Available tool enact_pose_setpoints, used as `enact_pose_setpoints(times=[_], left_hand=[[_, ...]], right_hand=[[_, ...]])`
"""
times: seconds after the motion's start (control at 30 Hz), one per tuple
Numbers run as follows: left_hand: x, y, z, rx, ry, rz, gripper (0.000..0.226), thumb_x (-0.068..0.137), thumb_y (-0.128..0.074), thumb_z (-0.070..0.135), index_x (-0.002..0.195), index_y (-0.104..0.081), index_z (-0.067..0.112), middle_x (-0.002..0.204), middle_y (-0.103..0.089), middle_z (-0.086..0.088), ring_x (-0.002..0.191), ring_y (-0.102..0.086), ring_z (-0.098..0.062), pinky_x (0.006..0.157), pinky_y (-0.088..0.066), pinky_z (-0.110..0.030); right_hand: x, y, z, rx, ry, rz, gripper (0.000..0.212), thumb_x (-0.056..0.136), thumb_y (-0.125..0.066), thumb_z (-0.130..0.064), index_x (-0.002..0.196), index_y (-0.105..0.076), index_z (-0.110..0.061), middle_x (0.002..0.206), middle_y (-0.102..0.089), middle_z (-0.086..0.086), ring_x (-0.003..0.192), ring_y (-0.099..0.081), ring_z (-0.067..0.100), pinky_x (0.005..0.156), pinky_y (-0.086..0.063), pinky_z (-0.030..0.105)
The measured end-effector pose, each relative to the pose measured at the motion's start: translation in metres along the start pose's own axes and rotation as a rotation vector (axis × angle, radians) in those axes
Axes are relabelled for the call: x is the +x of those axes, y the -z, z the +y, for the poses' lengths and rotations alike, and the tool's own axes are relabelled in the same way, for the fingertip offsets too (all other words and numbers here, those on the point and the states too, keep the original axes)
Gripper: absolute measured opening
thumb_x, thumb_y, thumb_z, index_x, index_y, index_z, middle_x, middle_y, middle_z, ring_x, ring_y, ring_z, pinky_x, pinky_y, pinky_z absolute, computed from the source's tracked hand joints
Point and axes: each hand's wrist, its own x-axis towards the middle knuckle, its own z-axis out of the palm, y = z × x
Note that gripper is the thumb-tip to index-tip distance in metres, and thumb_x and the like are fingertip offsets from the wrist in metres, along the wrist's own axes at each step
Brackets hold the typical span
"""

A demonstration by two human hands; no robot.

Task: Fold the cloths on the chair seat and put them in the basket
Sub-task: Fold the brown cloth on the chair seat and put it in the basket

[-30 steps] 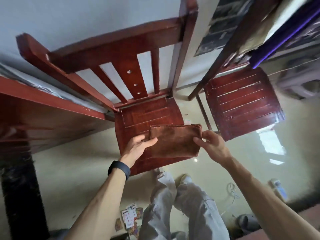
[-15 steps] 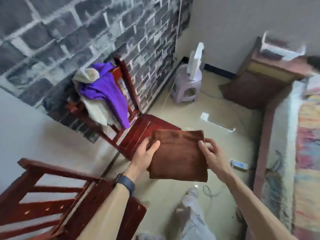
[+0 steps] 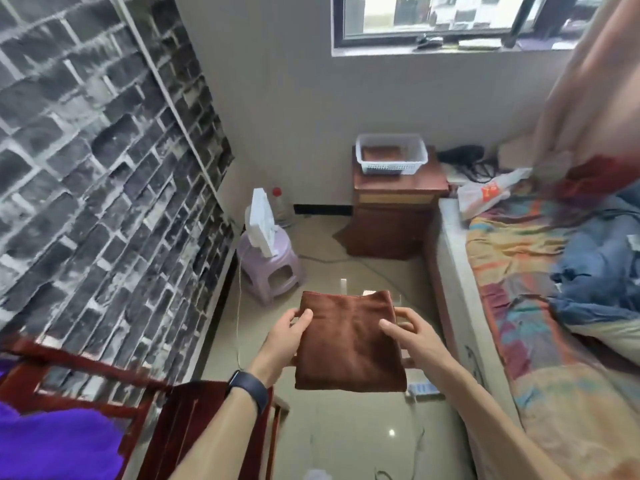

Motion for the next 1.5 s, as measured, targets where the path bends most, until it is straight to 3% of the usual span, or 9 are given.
enact_pose_setpoints(times=[0.1,0.2,0.37,0.57,0.77,1.1,1.27,1.4,1.5], left_hand=[[0.044,-0.017,0.043,-0.025,0.038,-0.154,0.03,0.092,-0.068,0.029,0.12,-0.06,0.021,0.113,-0.073,-0.002,0.094,-0.07,-0.021,0.066,-0.056,-0.033],[0.102,-0.027,0.08,-0.016,0.045,-0.234,0.049,0.077,-0.079,0.021,0.122,-0.059,0.016,0.121,-0.07,-0.009,0.1,-0.071,-0.028,0.072,-0.058,-0.04],[0.22,-0.046,0.155,-0.017,0.038,-0.217,0.027,0.09,-0.072,0.015,0.113,-0.059,0.017,0.122,-0.067,-0.012,0.096,-0.071,-0.023,0.067,-0.061,-0.036],[0.343,-0.059,0.245,0.008,0.082,-0.207,0.038,0.09,-0.072,0.019,0.123,-0.055,0.011,0.121,-0.069,-0.013,0.088,-0.07,-0.021,0.053,-0.054,-0.026],[0.443,-0.082,0.315,0.059,0.117,-0.25,0.03,0.088,-0.073,0.023,0.115,-0.06,0.017,0.099,-0.075,-0.001,0.079,-0.071,-0.019,0.061,-0.056,-0.031],[0.656,-0.151,0.414,0.098,0.159,-0.187,0.024,0.091,-0.07,0.023,0.112,-0.06,0.018,0.107,-0.074,-0.005,0.078,-0.071,-0.022,0.06,-0.057,-0.032],[0.742,-0.182,0.431,0.133,0.244,-0.057,0.022,0.092,-0.067,0.022,0.111,-0.059,0.016,0.109,-0.07,-0.006,0.083,-0.069,-0.019,0.063,-0.057,-0.032],[0.798,-0.194,0.424,0.175,0.294,0.011,0.019,0.087,-0.069,0.03,0.103,-0.058,0.026,0.108,-0.07,-0.002,0.094,-0.071,-0.024,0.084,-0.059,-0.05],[0.826,-0.203,0.418,0.269,0.253,0.052,0.026,0.09,-0.067,0.033,0.112,-0.058,0.023,0.114,-0.066,0.005,0.103,-0.064,-0.017,0.098,-0.05,-0.035]], right_hand=[[0.044,0.029,-0.019,0.029,-0.004,0.032,0.033,0.087,-0.077,-0.018,0.116,-0.065,-0.028,0.105,-0.074,0.006,0.091,-0.075,0.017,0.065,-0.061,0.041],[0.102,0.052,-0.039,0.061,-0.016,0.102,0.032,0.087,-0.076,-0.013,0.113,-0.067,-0.028,0.104,-0.072,0.009,0.084,-0.075,0.013,0.058,-0.058,0.035],[0.22,0.079,-0.093,0.122,-0.024,0.184,0.026,0.09,-0.074,-0.015,0.113,-0.068,-0.026,0.103,-0.07,0.01,0.081,-0.072,0.014,0.055,-0.054,0.031],[0.336,0.1,-0.168,0.149,-0.017,0.229,0.023,0.093,-0.071,-0.016,0.113,-0.069,-0.026,0.106,-0.07,0.011,0.084,-0.071,0.011,0.058,-0.057,0.031],[0.432,0.136,-0.222,0.142,-0.038,0.263,0.021,0.092,-0.072,-0.022,0.112,-0.069,-0.028,0.108,-0.07,0.007,0.097,-0.07,0.018,0.058,-0.057,0.031],[0.666,0.223,-0.282,0.113,-0.128,0.29,0.022,0.09,-0.075,-0.023,0.111,-0.071,-0.023,0.106,-0.074,0.002,0.088,-0.072,0.019,0.059,-0.057,0.03],[0.773,0.251,-0.286,0.001,-0.212,0.287,0.022,0.087,-0.076,-0.034,0.108,-0.071,-0.028,0.11,-0.073,-0.003,0.101,-0.071,0.019,0.085,-0.061,0.045],[0.839,0.261,-0.282,-0.049,-0.272,0.259,0.015,0.092,-0.07,-0.03,0.107,-0.067,-0.03,0.113,-0.071,-0.001,0.103,-0.07,0.02,0.087,-0.06,0.047],[0.875,0.266,-0.276,-0.078,-0.301,0.261,0.018,0.096,-0.066,-0.029,0.113,-0.064,-0.028,0.114,-0.068,-0.001,0.104,-0.068,0.021,0.091,-0.059,0.049]])
